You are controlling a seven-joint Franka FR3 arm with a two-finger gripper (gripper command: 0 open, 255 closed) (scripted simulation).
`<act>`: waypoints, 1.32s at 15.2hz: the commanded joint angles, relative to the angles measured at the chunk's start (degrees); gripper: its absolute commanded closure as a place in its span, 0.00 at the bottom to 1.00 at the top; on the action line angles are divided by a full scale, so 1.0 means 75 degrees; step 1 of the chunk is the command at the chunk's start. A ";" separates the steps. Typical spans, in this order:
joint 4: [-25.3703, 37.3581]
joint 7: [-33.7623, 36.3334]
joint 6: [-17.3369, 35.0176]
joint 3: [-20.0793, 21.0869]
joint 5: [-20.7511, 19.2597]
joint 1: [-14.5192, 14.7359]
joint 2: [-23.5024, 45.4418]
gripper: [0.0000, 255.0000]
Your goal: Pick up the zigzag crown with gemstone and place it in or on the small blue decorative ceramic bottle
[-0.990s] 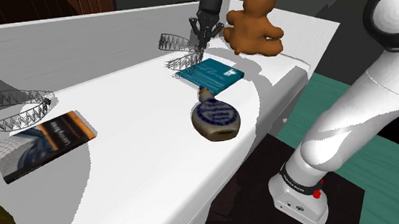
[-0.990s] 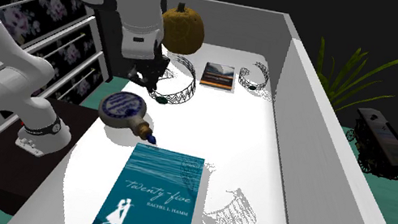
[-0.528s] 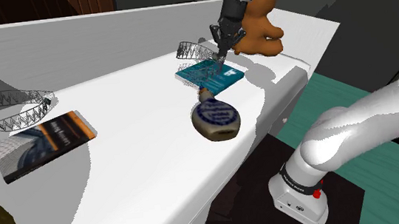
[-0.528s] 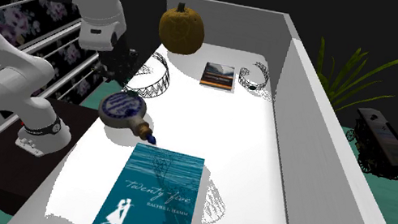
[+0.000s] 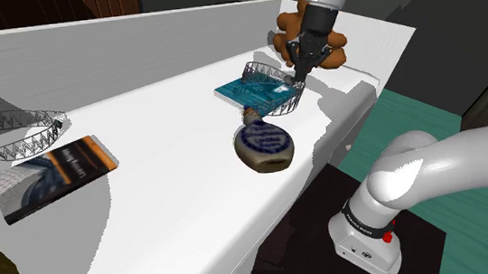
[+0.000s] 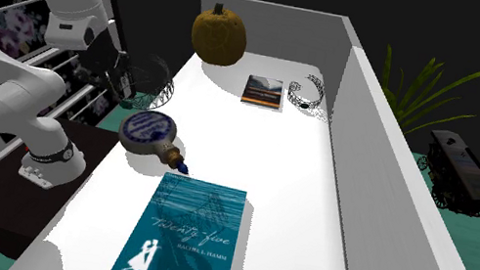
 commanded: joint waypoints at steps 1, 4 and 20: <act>-0.0305 -0.0013 0.0115 0.0011 0.0002 -0.0008 -0.0186 1.00; -0.0659 -0.0057 0.0395 0.0019 0.0004 -0.0016 -0.0256 1.00; -0.1617 -0.0188 0.1217 0.0037 0.0021 -0.0032 -0.0382 1.00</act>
